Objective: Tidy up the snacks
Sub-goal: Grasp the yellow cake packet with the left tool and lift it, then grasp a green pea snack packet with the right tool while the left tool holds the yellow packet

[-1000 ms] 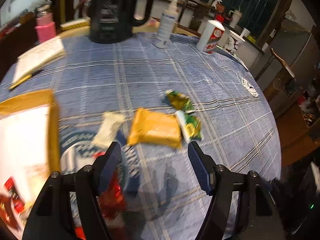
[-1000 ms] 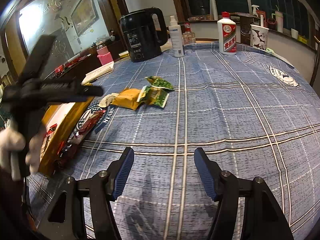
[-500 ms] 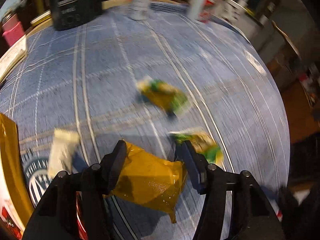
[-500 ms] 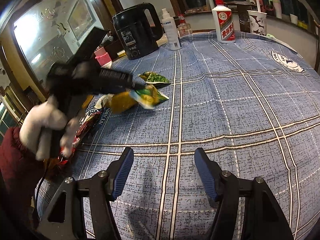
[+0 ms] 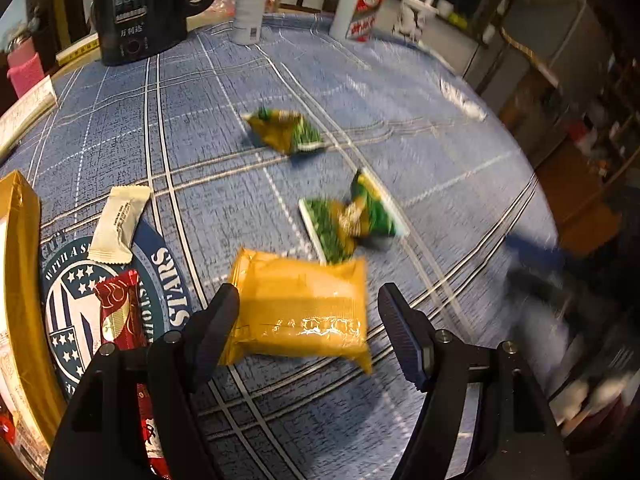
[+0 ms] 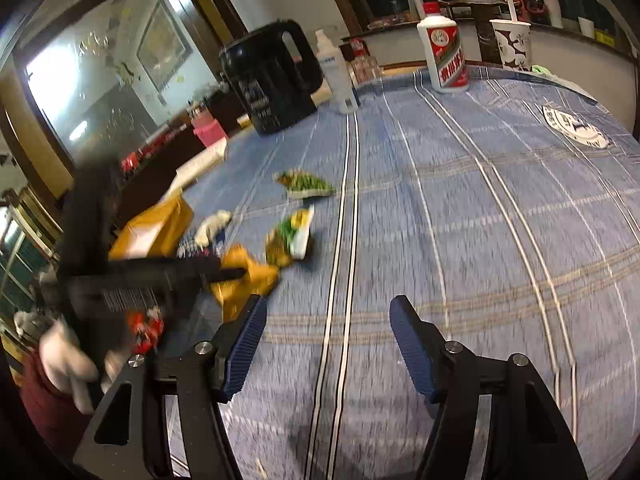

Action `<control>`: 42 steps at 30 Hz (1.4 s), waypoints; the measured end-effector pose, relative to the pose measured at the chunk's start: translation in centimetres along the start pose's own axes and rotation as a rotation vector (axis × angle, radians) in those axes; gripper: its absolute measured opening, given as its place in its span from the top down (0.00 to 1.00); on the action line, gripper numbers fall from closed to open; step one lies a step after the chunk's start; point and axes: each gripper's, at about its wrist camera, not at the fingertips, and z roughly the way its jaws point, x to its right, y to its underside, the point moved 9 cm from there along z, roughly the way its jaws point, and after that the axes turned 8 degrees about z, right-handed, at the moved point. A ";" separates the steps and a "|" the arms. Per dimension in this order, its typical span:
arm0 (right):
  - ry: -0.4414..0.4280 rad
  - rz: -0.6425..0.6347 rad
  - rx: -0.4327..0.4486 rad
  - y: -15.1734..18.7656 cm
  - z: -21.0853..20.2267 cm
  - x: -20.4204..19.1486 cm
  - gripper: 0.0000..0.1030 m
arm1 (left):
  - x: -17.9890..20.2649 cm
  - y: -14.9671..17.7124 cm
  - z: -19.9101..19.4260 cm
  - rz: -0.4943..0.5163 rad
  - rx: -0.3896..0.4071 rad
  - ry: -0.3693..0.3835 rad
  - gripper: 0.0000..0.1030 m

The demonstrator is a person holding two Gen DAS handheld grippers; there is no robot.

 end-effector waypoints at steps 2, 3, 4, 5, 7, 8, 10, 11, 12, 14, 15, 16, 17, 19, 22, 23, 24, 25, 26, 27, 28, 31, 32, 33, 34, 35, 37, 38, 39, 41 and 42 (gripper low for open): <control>-0.036 0.019 -0.004 -1.8 1.1 0.1 0.32 | 0.4 0.5 0.0 0.011 -0.004 -0.028 0.30; -0.061 0.038 -0.021 -2.5 2.0 0.1 0.31 | 0.4 0.4 -0.1 0.007 0.000 -0.024 0.30; -0.084 0.059 -0.043 -3.2 2.9 0.1 0.31 | 0.7 0.6 -0.5 0.001 0.009 -0.020 0.30; -0.109 0.082 -0.072 -3.7 4.0 0.0 0.31 | 0.8 0.9 -0.8 -0.008 0.014 -0.018 0.30; -0.138 0.127 -0.138 -4.2 6.7 -0.3 0.31 | 1.2 1.8 -1.6 -0.030 0.023 -0.019 0.30; -0.137 0.137 -0.156 -4.2 7.5 -0.5 0.31 | 1.3 2.0 -1.7 -0.033 0.024 -0.017 0.30; -0.126 0.133 -0.187 -4.2 9.3 -1.0 0.31 | 1.5 2.6 -2.1 -0.029 0.026 -0.022 0.30; -0.110 0.121 -0.195 -3.8 9.9 -1.3 0.31 | 1.7 2.7 -2.2 -0.024 0.025 -0.023 0.30; -0.088 0.099 -0.198 -3.6 10.4 -1.5 0.31 | 1.7 2.8 -2.3 -0.022 0.024 -0.025 0.30; -0.038 0.037 -0.174 -3.3 10.6 -2.2 0.36 | 1.6 2.7 -2.1 -0.027 0.023 -0.026 0.30; -0.049 0.021 -0.179 -3.0 10.6 -2.5 0.51 | 1.5 2.6 -1.9 -0.037 0.022 -0.026 0.30; -0.106 0.024 -0.192 -2.8 10.5 -3.1 0.68 | 1.4 2.5 -1.7 -0.046 0.021 -0.025 0.30; -0.116 0.032 -0.196 -2.8 10.5 -3.3 0.69 | 1.3 2.5 -1.5 -0.063 0.021 -0.023 0.30; -0.109 0.020 -0.179 -2.6 10.0 -3.3 0.72 | 1.3 2.3 -1.2 -0.092 0.022 -0.013 0.30; -0.101 0.015 -0.149 -2.3 8.9 -2.9 0.73 | 1.2 1.9 -0.9 -0.116 0.021 -0.023 0.30; -0.101 0.018 -0.137 -2.2 8.4 -2.7 0.73 | 1.0 1.7 -0.7 -0.128 0.019 -0.028 0.30; -0.099 0.020 -0.122 -2.2 7.7 -2.5 0.73 | 0.9 1.3 -0.5 -0.139 0.018 -0.024 0.29; -0.093 0.021 -0.104 -2.1 7.1 -2.2 0.73 | 0.8 1.1 -0.3 -0.150 0.017 -0.018 0.28; -0.086 0.023 -0.082 -2.1 6.4 -1.8 0.74 | 0.8 0.7 -0.1 -0.162 0.019 -0.013 0.28; -0.084 0.027 -0.064 -2.2 5.7 -1.4 0.76 | 0.9 0.3 0.1 -0.161 0.021 -0.016 0.28; -0.084 0.032 -0.051 -2.4 5.3 -1.2 0.76 | 1.1 0.0 0.3 -0.152 0.016 -0.022 0.27; -0.094 0.046 0.001 -3.0 3.3 -0.3 0.85 | 2.0 -0.9 1.2 -0.096 0.001 -0.104 0.25; -0.094 0.045 0.019 -3.2 2.7 -0.1 0.86 | 2.3 -1.1 1.5 -0.076 -0.003 -0.132 0.24; -0.091 0.037 0.037 -3.4 2.2 0.1 0.93 | 2.5 -1.3 1.8 -0.054 -0.011 -0.163 0.21; -0.088 0.031 0.050 -3.5 1.9 0.1 0.93 | 2.9 -1.4 2.2 -0.034 -0.028 -0.195 0.19; -0.084 0.024 0.060 -3.6 1.7 0.2 0.93 | 3.0 -1.4 2.6 -0.020 -0.041 -0.213 0.19; -0.078 0.022 0.069 -3.6 1.6 0.5 0.92 | 3.3 -1.6 3.3 0.006 -0.038 -0.235 0.18; -0.078 0.034 0.070 -3.6 1.7 0.8 0.89 | 3.3 -1.7 3.3 0.011 -0.033 -0.232 0.17; -0.081 0.056 0.068 -3.6 1.8 1.3 0.88 | 3.4 -1.8 3.4 0.015 -0.029 -0.225 0.21; -0.113 0.105 0.038 -3.4 2.3 2.3 0.85 | 3.4 -2.1 3.3 0.011 -0.013 -0.209 0.32; -0.126 0.131 0.025 -3.4 2.6 2.7 0.77 | 3.4 -2.2 3.2 0.008 -0.008 -0.208 0.38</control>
